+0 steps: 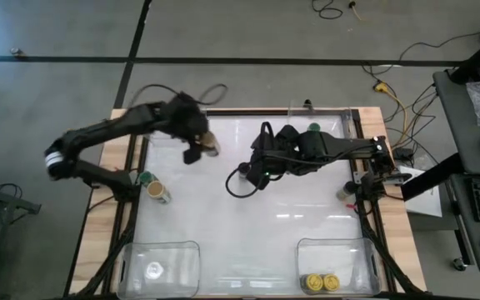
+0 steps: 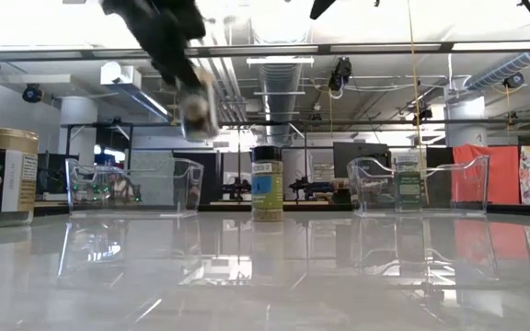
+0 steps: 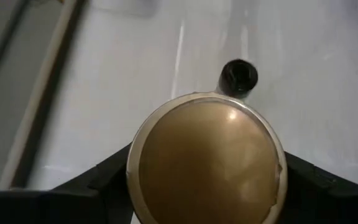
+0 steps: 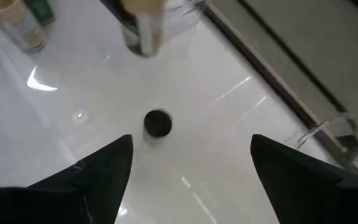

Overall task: Sort spices by type
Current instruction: Put the right brown seasoning bottle into the top left transparent bin

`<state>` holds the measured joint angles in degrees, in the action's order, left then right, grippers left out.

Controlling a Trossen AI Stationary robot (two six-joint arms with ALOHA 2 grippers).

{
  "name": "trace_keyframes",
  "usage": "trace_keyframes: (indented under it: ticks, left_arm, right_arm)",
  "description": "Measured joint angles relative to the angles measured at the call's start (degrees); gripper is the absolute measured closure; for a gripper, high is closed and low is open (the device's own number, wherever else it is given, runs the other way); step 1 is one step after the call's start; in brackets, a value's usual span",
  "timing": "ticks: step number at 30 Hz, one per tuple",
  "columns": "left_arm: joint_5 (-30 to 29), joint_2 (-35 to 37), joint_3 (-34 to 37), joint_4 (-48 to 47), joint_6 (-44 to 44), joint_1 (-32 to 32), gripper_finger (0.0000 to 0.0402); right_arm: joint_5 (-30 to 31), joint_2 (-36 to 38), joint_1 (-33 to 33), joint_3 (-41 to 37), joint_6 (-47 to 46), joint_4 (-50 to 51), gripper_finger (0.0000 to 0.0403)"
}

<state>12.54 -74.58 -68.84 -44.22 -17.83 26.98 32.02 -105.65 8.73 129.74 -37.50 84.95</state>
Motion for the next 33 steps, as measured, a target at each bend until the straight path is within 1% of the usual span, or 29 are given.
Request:
trace_keyframes:
  ticks: [3,6,8,12,15,17,19,21,28,33]
  left_arm:
    - [-2.9,5.5,0.0,-3.4,-2.3,2.2,0.0144]
    - [-5.1,8.7,0.5,-6.1,-6.0,6.9,0.0144]
    - [-5.2,9.6,1.4,-6.8,-8.0,11.1,0.0144]
    - [-4.9,9.8,4.8,-3.4,-12.1,19.0,0.0144]
    - [-5.2,7.3,7.4,0.8,-14.1,21.9,0.0144]
    - [-5.8,4.7,8.6,0.5,-16.8,22.5,0.0144]
    - [-8.7,2.1,8.9,0.6,-18.3,22.5,0.0144]
    - [-9.4,-0.1,8.8,2.1,-18.7,22.6,0.0144]
    - [-8.1,-7.4,8.7,5.1,-19.2,22.6,0.0144]
    - [-3.8,-11.7,8.7,7.7,-19.1,22.6,0.0144]
  right_arm:
    - [2.7,0.0,0.0,-0.1,0.0,-0.5,0.0103]
    - [3.1,0.0,-0.3,-0.1,0.7,-2.4,0.0113]
    - [3.1,0.0,-0.3,-0.1,0.7,-3.6,0.0119]
    - [3.1,0.1,-0.2,-0.1,0.3,-4.7,0.0129]
    - [2.6,0.1,-0.2,-0.1,-0.3,-5.0,0.0137]
    - [2.5,0.1,-0.1,-0.1,-1.0,-5.1,0.0141]
    - [2.4,0.1,0.1,-0.1,-2.1,-5.1,0.0144]
    - [2.4,0.1,0.6,-0.1,-2.6,-5.1,0.0148]
    - [2.3,0.1,2.5,-0.1,-5.1,-5.1,0.0158]
    - [2.3,0.1,3.7,-0.2,-5.6,-5.1,0.0163]
